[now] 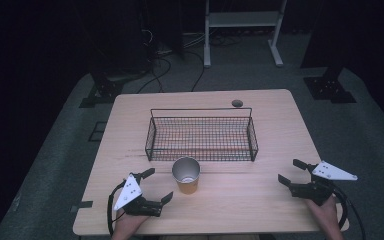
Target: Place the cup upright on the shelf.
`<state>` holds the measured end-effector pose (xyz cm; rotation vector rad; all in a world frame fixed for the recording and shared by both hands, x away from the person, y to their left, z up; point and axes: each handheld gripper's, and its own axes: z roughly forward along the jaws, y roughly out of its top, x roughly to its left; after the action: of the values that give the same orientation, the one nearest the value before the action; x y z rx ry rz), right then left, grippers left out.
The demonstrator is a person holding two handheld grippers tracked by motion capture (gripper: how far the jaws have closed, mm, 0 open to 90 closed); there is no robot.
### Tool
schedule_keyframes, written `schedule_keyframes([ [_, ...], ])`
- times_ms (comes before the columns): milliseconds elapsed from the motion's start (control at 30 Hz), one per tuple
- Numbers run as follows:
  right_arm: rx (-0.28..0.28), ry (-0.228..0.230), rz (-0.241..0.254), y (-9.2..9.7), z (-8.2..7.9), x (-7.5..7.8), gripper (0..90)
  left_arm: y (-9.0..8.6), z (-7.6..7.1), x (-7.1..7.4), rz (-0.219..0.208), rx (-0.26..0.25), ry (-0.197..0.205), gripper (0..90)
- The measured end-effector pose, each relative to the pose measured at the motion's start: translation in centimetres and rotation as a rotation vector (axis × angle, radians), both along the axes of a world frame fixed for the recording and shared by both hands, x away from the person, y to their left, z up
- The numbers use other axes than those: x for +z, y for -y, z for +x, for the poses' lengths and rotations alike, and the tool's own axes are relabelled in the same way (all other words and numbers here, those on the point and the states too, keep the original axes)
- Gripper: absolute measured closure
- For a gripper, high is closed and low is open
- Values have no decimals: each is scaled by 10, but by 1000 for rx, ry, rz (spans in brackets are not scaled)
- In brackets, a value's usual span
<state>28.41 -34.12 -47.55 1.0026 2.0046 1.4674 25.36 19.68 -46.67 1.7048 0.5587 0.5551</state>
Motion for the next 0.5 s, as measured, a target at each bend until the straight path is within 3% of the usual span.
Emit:
schedule_keyframes([
  [200,0,-1,1,0,0,0,130,12,2,-1,-1,-14,-14,21],
  [300,-1,1,0,0,0,0,130,16,3,-2,-28,-27,-31,16],
  [500,-1,0,7,1,1,0,130,28,6,-4,-14,-27,-37,14],
])
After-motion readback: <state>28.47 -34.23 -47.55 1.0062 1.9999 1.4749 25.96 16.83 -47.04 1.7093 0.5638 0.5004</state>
